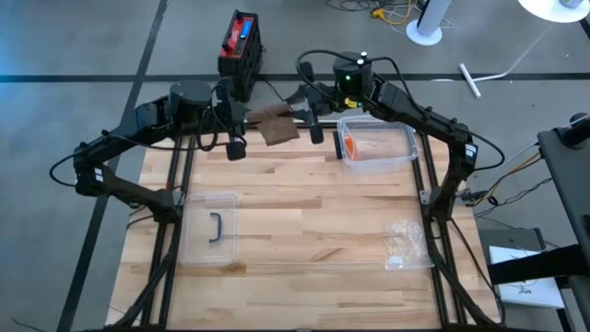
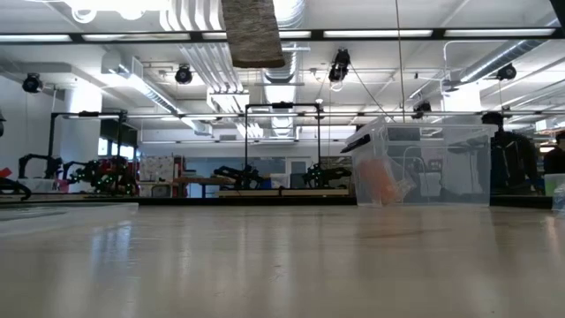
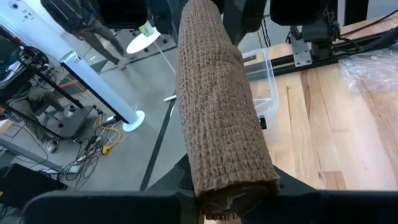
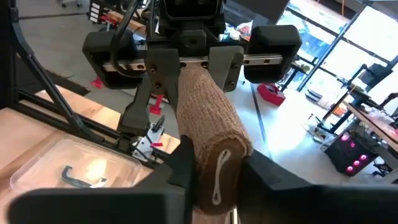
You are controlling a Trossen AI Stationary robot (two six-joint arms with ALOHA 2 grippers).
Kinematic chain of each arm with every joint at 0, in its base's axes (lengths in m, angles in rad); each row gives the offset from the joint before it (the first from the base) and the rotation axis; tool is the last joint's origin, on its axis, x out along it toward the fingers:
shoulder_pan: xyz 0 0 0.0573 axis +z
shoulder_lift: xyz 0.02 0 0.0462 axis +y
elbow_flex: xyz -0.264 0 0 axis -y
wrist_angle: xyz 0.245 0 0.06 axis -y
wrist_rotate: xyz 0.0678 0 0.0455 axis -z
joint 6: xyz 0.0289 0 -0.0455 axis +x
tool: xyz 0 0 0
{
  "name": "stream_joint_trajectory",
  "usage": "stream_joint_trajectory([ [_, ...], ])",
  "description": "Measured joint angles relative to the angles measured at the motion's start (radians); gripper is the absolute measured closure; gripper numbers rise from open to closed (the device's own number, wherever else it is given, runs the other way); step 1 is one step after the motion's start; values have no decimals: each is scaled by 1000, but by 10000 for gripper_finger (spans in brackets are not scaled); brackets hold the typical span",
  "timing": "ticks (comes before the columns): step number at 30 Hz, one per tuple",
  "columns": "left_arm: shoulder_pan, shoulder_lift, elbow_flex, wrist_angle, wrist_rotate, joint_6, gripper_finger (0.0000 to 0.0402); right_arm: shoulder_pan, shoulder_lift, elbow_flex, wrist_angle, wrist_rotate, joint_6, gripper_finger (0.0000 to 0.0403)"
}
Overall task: Roll bandage
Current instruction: Roll the brown bandage
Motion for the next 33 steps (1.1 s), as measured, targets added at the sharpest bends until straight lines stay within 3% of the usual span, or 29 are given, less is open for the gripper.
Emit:
stream_joint_trajectory([
  [3, 0, 0, 0, -14, 1, -9, 350, 0, 0, 9, -12, 0, 3, 357],
  [10, -1, -1, 1, -52, -10, -31, 317, 1, 2, 39, -51, 2, 168, 358],
  [17, 0, -21, 0, -102, -159, -38, 260, -10, -15, 104, -156, -4, 234, 351],
  [25, 0, -19, 0, -63, -35, -92, 198, -10, -14, 109, -130, -4, 254, 345],
  [33, 1, -18, -15, 38, -27, -128, 144, -4, -12, 108, -108, -5, 257, 354],
])
